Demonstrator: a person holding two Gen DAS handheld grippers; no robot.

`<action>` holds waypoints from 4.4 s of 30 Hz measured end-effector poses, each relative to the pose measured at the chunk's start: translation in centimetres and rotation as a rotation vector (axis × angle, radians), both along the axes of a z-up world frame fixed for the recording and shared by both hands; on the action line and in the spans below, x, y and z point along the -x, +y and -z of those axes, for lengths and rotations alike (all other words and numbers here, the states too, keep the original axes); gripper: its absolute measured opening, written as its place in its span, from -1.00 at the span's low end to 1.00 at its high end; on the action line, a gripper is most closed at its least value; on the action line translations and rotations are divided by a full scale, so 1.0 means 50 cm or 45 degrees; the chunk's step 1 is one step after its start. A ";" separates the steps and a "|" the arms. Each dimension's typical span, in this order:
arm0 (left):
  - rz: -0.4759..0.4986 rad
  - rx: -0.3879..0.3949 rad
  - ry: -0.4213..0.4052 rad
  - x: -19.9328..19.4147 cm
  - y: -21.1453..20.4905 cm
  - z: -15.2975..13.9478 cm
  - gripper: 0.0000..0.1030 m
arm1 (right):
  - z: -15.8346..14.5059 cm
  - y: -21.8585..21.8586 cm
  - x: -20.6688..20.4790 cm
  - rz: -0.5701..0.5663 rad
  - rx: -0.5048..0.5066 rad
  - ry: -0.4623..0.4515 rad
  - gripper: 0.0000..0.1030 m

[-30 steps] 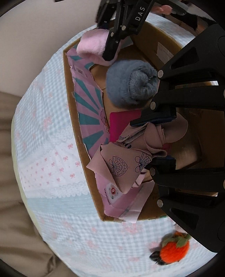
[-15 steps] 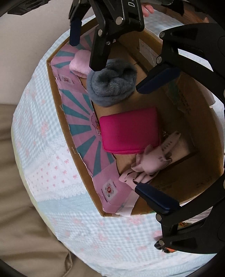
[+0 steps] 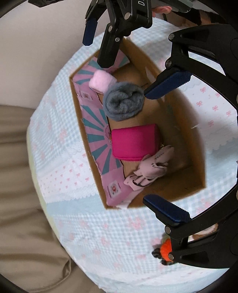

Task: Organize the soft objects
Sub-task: 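Lift both tools out of the box toward the remaining items, then grasp the black scrunchie with the left tool while the right tool grasps the brown plush clip, then lift the scrunchie and plush clip and carry both toward the pink box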

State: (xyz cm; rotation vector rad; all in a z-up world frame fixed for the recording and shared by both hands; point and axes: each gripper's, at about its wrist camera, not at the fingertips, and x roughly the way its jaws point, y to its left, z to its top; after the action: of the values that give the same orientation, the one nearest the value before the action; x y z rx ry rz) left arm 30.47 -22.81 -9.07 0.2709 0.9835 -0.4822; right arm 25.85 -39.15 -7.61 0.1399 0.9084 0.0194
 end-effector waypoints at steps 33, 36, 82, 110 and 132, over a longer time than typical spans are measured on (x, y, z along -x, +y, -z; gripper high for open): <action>-0.446 0.207 -0.449 0.382 0.562 -0.131 1.00 | -0.119 0.287 0.371 -0.055 -0.010 -0.433 1.00; -0.457 0.208 -0.454 0.382 0.597 -0.114 1.00 | -0.114 0.322 0.378 -0.077 -0.014 -0.441 1.00; 0.099 0.054 -0.116 -0.183 0.667 0.269 0.35 | 0.270 0.690 -0.034 -0.264 -0.240 -0.012 0.44; 0.015 0.098 -0.158 -0.133 0.711 0.220 -0.40 | 0.243 0.690 -0.021 -0.289 -0.306 -0.046 -0.15; -0.067 0.131 -0.296 -0.036 0.725 0.041 -0.40 | 0.106 0.669 0.059 -0.306 -0.318 -0.205 -0.18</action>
State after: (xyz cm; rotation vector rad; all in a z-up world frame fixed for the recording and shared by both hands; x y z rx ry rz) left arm 32.28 13.42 -11.14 0.2031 0.7357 -0.4407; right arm 22.89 -5.70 -12.92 0.2574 0.7552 0.3635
